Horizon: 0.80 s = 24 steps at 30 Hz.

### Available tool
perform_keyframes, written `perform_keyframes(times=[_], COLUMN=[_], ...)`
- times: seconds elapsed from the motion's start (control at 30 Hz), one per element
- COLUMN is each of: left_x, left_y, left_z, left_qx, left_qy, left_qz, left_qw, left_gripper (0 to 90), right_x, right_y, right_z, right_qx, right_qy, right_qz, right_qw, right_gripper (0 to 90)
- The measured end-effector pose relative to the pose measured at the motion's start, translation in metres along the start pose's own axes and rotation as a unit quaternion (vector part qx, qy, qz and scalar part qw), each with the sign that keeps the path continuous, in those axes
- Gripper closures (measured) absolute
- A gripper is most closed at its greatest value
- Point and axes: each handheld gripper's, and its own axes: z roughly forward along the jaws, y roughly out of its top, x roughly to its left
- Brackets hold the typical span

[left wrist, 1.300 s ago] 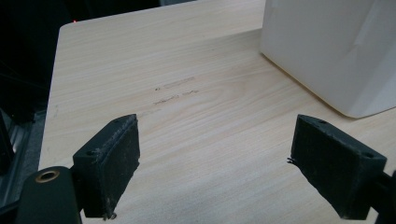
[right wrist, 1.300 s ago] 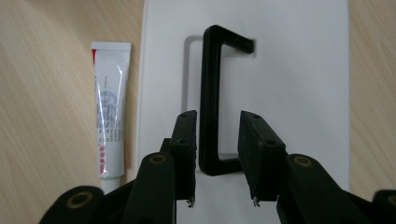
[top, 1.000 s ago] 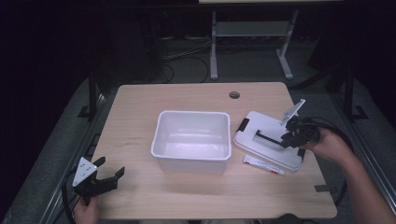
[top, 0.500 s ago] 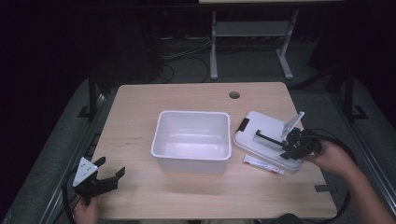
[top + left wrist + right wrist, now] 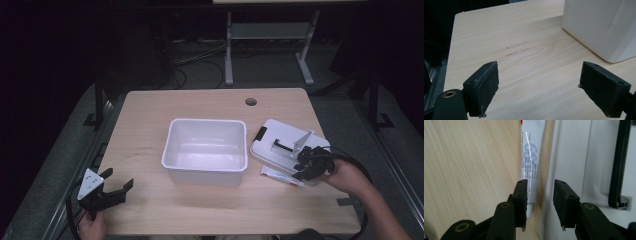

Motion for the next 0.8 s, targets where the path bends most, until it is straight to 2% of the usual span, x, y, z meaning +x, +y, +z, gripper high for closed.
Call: perform_keyframes(times=[0.3,0.8], left_x=[0.001,0.002], left_y=[0.000,-0.001], left_z=[-0.001,-0.002], left_qx=[-0.001,-0.002], left_qy=[0.001,0.002], left_qz=[-0.002,-0.003], left_qw=[1.0000,1.0000], left_gripper=[15.1,15.1], right_x=[0.007,0.011], right_y=[0.008,0.020], right_z=[0.008,0.022], right_qx=[0.010,0.026], right_qy=[0.007,0.017], right_qz=[-0.015,-0.024], right_qw=[0.9998,0.9992], right_gripper=[61.6,60.5])
